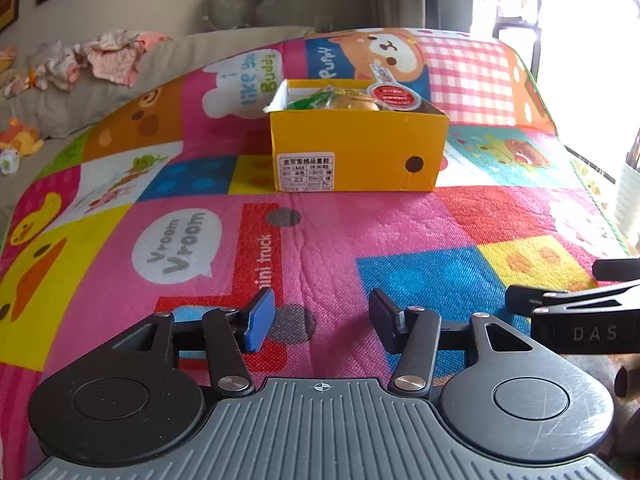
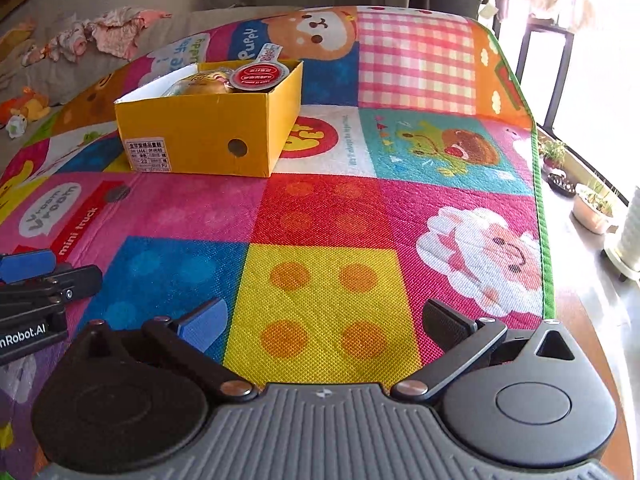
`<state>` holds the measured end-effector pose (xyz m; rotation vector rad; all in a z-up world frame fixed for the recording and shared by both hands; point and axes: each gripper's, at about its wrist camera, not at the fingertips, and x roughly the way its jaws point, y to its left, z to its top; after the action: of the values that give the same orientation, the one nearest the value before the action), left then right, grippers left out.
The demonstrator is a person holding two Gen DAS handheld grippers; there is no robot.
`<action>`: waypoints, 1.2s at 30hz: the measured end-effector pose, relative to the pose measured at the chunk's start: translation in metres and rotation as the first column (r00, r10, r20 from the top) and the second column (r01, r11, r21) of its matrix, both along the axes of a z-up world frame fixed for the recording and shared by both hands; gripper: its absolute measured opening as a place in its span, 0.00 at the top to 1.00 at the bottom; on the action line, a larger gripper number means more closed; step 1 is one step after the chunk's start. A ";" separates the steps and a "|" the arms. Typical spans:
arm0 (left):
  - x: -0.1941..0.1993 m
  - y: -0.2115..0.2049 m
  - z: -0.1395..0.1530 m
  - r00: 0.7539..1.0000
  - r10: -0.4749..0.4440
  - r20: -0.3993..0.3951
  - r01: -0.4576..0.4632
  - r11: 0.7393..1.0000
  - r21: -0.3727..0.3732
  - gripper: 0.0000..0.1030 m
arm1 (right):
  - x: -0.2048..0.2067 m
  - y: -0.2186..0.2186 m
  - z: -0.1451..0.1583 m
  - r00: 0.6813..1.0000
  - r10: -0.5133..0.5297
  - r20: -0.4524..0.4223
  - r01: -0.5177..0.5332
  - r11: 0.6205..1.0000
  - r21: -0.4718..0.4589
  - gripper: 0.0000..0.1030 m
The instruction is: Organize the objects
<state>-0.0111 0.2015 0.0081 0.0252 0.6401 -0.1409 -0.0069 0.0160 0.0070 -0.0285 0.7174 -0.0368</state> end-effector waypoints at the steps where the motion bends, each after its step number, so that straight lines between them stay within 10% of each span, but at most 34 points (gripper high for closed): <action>1: 0.000 0.000 0.000 1.000 0.004 0.000 -0.004 1.000 -0.005 0.44 | 0.000 -0.001 0.000 1.000 0.004 -0.002 -0.004 1.000 0.010 0.00; 36: 0.000 -0.005 -0.001 1.000 0.023 -0.001 -0.023 1.000 0.000 0.43 | 0.013 0.008 -0.005 0.998 0.048 0.033 -0.049 0.998 0.034 0.00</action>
<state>-0.0111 0.1966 0.0066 0.0175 0.6408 -0.1186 0.0063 0.0245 0.0016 -0.0123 0.6846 0.0219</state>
